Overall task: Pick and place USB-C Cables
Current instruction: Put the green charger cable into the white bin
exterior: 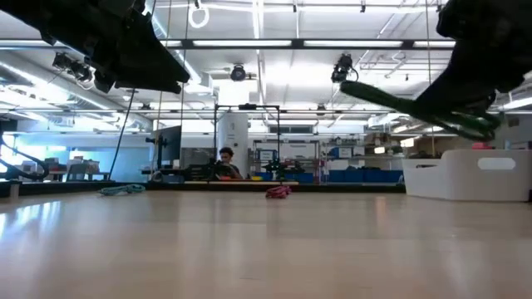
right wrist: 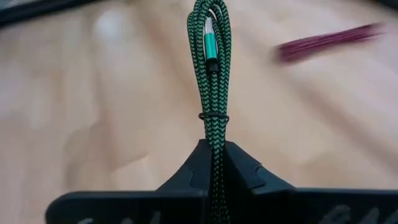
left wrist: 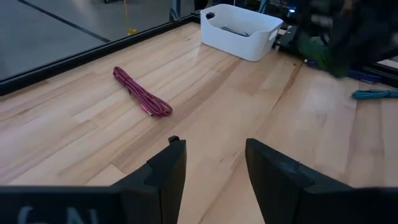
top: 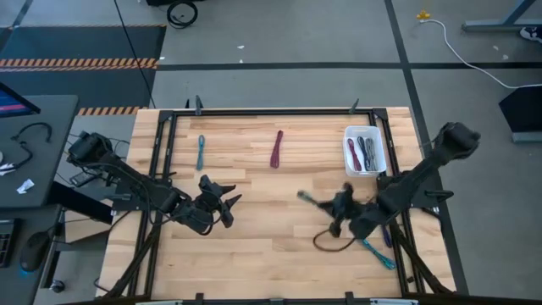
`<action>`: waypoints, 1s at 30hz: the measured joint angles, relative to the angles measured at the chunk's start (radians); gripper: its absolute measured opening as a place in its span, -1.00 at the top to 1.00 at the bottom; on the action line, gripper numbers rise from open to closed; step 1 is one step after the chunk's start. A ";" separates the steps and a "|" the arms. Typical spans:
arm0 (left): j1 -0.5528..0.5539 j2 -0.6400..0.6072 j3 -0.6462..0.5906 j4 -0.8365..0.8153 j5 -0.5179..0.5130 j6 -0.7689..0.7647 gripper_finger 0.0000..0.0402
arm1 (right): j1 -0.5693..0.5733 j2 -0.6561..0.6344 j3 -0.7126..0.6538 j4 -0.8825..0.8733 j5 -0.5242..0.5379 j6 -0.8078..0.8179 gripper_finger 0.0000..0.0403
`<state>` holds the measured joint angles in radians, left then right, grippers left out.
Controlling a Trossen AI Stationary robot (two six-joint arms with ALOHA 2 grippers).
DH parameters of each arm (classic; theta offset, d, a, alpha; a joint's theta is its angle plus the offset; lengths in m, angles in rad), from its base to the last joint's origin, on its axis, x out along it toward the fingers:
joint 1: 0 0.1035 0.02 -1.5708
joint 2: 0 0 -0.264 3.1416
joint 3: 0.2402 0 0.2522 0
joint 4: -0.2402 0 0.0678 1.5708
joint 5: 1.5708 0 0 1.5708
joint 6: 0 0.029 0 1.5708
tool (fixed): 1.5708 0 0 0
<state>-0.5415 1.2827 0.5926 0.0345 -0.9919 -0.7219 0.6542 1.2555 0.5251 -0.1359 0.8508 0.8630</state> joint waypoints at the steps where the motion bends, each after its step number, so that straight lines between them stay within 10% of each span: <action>1: 0.000 0.000 0.000 0.001 -0.002 0.000 0.14 | -0.005 -0.046 0.002 -0.076 0.039 0.042 0.90; 13: -0.001 0.000 0.000 -0.009 -0.002 0.001 0.14 | -0.367 -0.421 0.082 -1.186 0.043 0.830 0.90; 22: -0.001 0.000 0.000 -0.008 -0.009 0.003 0.14 | -0.666 -0.430 0.069 -1.179 0.036 0.719 0.90; 30: -0.001 0.000 0.000 -0.009 -0.010 0.012 0.14 | -0.933 -0.393 -0.031 -0.809 -0.049 0.374 0.90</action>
<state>-0.5426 1.2827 0.5930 0.0257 -1.0015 -0.7101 -0.2785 0.8624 0.4942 -0.9446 0.8021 1.2370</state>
